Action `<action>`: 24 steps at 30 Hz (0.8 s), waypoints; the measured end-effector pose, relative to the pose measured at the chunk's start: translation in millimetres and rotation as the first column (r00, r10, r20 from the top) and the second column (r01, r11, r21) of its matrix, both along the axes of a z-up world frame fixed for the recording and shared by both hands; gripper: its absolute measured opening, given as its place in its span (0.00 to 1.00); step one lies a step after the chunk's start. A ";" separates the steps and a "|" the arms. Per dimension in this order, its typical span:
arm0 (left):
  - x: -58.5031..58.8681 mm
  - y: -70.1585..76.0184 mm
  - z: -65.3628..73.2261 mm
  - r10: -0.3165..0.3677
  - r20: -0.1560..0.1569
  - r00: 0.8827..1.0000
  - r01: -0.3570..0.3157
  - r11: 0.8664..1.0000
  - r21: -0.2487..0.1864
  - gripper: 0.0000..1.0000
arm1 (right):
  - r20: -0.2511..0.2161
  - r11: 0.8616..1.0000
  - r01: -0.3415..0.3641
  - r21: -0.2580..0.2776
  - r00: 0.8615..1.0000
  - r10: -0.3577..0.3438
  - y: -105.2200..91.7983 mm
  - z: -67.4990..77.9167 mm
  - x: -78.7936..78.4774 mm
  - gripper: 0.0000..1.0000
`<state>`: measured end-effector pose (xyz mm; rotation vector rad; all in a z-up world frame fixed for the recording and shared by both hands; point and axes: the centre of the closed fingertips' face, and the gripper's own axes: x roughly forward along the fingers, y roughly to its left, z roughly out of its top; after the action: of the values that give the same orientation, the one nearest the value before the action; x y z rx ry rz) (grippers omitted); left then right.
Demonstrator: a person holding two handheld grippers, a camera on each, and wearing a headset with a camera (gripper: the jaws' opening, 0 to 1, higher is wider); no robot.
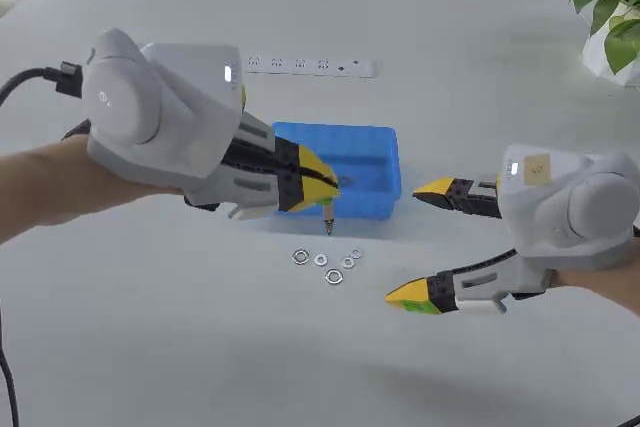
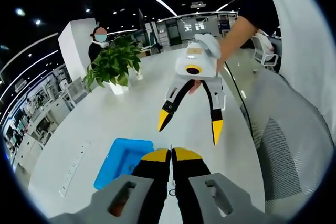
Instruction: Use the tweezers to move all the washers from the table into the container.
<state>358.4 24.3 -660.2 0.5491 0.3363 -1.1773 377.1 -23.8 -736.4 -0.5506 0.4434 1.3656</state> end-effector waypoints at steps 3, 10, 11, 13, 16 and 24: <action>-8.3 -3.0 -9.4 -0.001 -0.027 1.000 0.000 1.000 -0.006 0.05 | -0.023 1.000 0.001 0.009 1.000 -0.001 -5.0 -4.7 -8.0 0.76; -14.2 -4.2 -28.6 -0.002 -0.060 0.998 0.003 1.000 0.015 0.05 | -0.083 1.000 0.020 0.003 0.996 -0.020 -16.9 -22.4 -17.3 0.83; -14.3 -4.8 -30.8 -0.001 -0.065 0.998 0.002 1.000 0.015 0.05 | -0.093 1.000 0.024 0.005 0.995 -0.024 -17.8 -24.1 -18.7 0.84; -14.4 -6.2 -34.0 -0.003 -0.076 0.997 0.004 1.000 0.010 0.05 | -0.110 0.999 0.032 0.012 0.993 -0.031 -19.4 -26.6 -21.2 0.85; -14.6 -8.4 -39.8 -0.004 -0.084 0.996 0.005 1.000 0.010 0.05 | -0.128 0.999 0.038 0.013 0.991 -0.036 -21.2 -31.2 -25.4 0.85; -11.8 -13.9 -42.4 -0.005 -0.088 0.996 0.005 1.000 0.004 0.05 | -0.180 0.998 0.043 0.039 0.983 -0.035 -22.8 -34.4 -37.4 0.85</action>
<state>346.6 10.4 -702.6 0.5031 0.4129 -1.2078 339.8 -46.6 -770.8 -0.3830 0.5673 1.3895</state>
